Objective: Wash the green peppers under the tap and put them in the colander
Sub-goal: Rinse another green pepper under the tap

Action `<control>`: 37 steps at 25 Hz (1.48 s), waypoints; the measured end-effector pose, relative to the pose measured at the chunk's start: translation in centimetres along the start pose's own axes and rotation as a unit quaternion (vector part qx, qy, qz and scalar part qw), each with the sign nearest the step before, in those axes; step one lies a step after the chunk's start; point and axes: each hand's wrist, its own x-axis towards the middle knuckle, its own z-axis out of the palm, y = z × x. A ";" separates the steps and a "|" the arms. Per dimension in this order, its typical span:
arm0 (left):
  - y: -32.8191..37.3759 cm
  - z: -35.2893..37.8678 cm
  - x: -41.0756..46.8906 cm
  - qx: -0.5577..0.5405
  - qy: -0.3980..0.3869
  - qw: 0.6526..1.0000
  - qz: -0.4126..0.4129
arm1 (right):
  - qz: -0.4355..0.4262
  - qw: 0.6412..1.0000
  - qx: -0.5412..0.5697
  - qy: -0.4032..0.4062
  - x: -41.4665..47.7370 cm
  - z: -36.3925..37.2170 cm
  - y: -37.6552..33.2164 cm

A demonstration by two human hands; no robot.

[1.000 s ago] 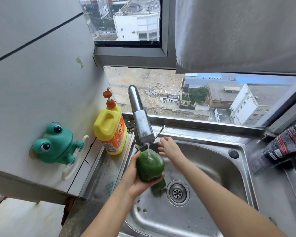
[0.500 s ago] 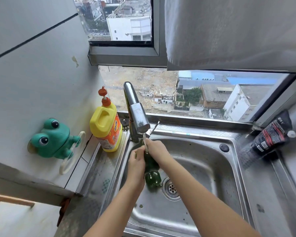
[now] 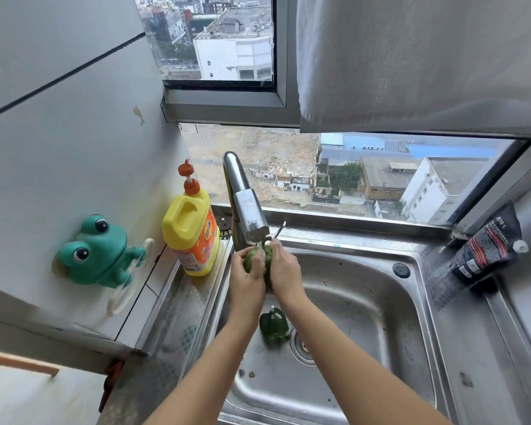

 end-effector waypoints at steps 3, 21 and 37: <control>-0.5 -0.2 -0.9 0.078 -0.007 0.989 0.127 | 0.167 0.962 0.212 -0.052 0.8 -1.1 -2.7; 1.6 1.7 -0.8 -0.092 -0.045 0.986 -0.130 | 0.006 0.998 -0.035 0.044 2.1 -0.3 -0.2; 4.9 -2.4 1.4 -0.293 -0.165 0.853 -0.398 | -0.358 0.898 -0.246 -0.067 0.7 -2.9 0.1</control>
